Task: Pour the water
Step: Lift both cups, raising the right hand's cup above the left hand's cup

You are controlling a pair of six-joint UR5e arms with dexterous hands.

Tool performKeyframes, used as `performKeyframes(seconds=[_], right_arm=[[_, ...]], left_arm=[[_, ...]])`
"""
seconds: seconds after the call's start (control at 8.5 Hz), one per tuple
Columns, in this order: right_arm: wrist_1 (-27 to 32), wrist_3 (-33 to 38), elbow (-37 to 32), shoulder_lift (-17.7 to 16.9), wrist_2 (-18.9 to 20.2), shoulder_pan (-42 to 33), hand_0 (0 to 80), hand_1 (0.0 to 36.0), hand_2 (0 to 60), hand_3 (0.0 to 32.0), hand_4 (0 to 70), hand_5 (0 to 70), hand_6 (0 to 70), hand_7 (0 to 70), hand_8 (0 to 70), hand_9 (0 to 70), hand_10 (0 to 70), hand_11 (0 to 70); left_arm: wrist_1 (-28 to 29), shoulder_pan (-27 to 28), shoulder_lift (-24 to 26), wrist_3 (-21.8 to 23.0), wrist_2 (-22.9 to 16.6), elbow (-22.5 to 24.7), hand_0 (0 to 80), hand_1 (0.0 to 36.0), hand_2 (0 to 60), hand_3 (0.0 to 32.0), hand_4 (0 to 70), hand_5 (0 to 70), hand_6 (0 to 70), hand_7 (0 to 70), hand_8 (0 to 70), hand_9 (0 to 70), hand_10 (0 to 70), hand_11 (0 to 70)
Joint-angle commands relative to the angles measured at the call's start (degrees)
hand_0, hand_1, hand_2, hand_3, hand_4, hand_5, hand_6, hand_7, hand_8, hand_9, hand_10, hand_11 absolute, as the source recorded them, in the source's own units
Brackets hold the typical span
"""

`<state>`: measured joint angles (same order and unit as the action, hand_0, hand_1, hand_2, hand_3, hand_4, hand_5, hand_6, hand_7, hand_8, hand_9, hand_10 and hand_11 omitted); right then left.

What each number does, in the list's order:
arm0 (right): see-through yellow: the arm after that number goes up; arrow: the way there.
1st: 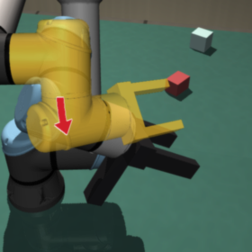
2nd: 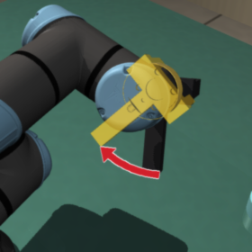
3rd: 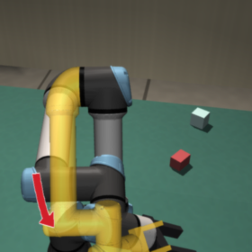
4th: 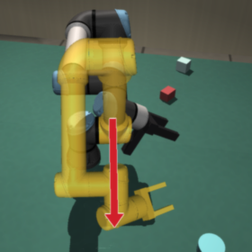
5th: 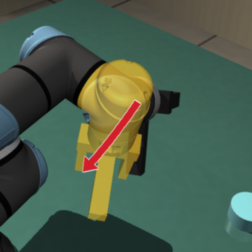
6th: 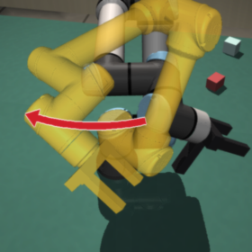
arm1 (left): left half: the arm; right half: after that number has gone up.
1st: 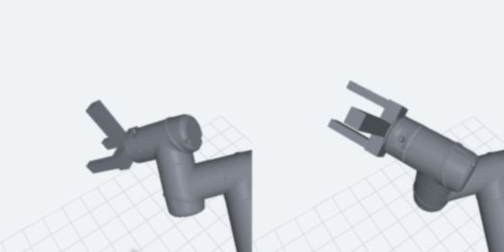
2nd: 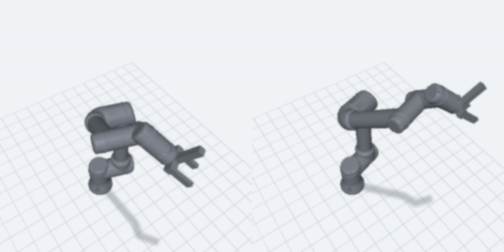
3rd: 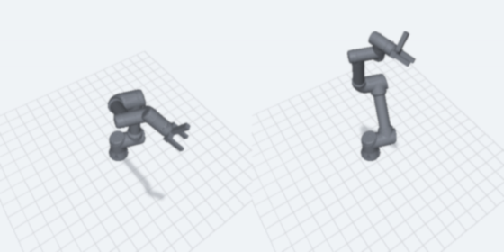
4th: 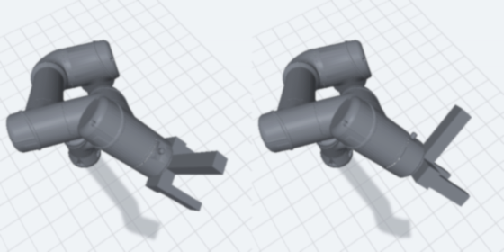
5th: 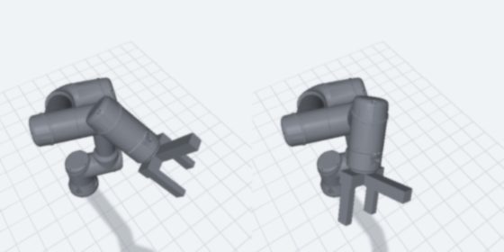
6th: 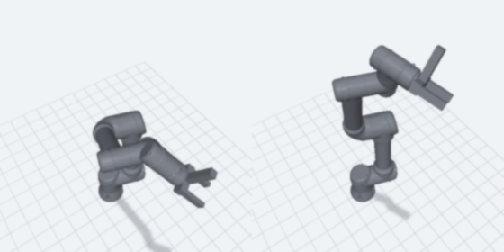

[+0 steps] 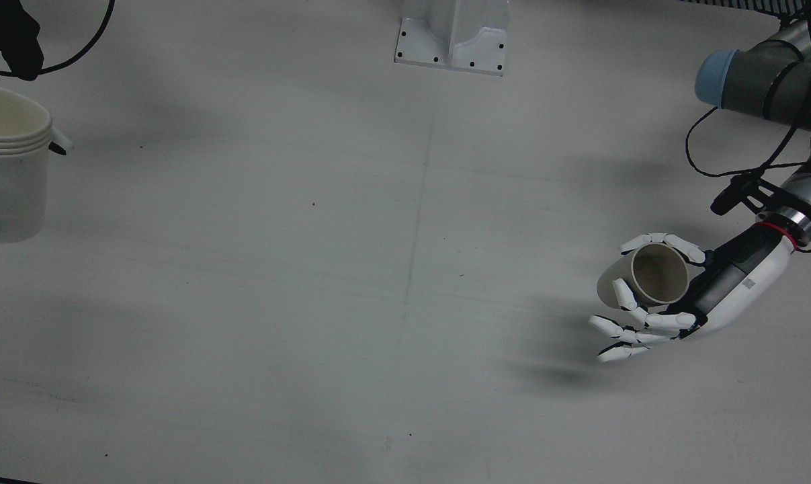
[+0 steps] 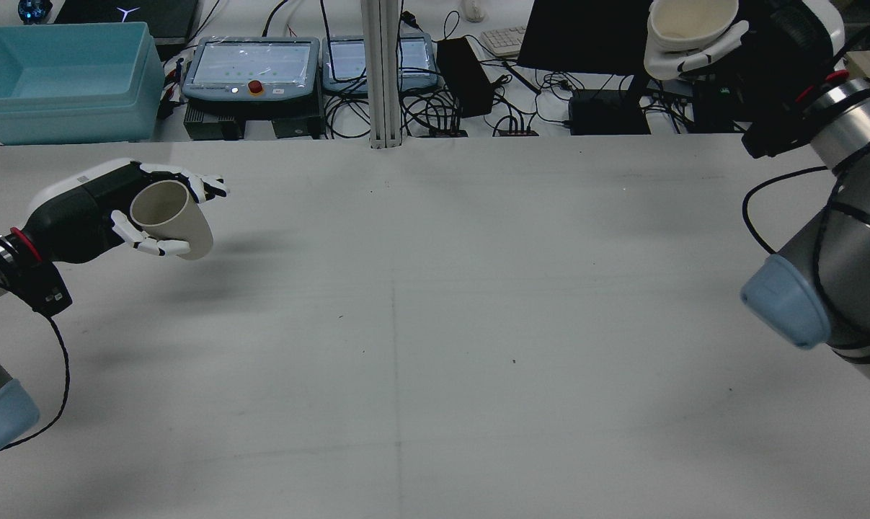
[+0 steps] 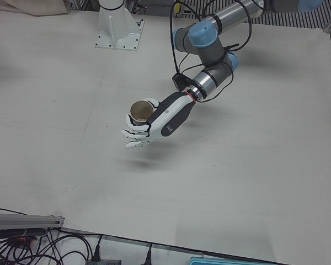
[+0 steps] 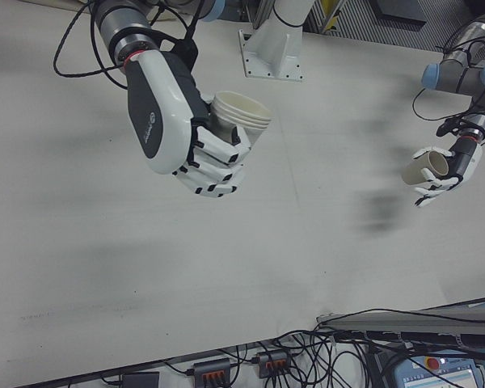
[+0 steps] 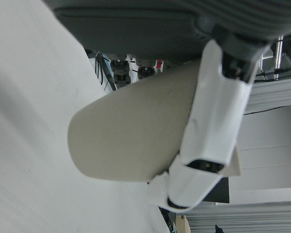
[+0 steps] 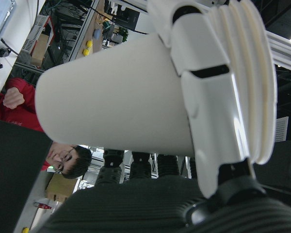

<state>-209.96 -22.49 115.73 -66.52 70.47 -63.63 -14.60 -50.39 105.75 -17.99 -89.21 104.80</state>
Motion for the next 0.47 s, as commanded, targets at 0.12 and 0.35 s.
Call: performKeyframes(seconds=[0.12,0.35], right_arm=[[-7.04,-19.89,-4.51,23.48,0.1,2.34,80.0,36.0,60.0,0.0,70.0,70.0,57.8,70.0,34.0,47.2,27.5,43.5],[-7.04,-34.2,-9.54,30.8,-0.25,11.2,80.0,36.0,60.0,0.0,70.0,70.0,56.2,70.0,32.7,45.6,27.1,43.0]], left_arm=[[-1.14,5.04,4.02,-3.72,0.53,-1.79,80.0,36.0,60.0,0.0,70.0,70.0,32.9,25.9,14.9,12.9,8.6,15.5],[-1.22,4.95,4.81,-3.28,0.62,-1.36,80.0,36.0,60.0,0.0,70.0,70.0,32.6,25.9,14.8,12.7,8.3,15.0]])
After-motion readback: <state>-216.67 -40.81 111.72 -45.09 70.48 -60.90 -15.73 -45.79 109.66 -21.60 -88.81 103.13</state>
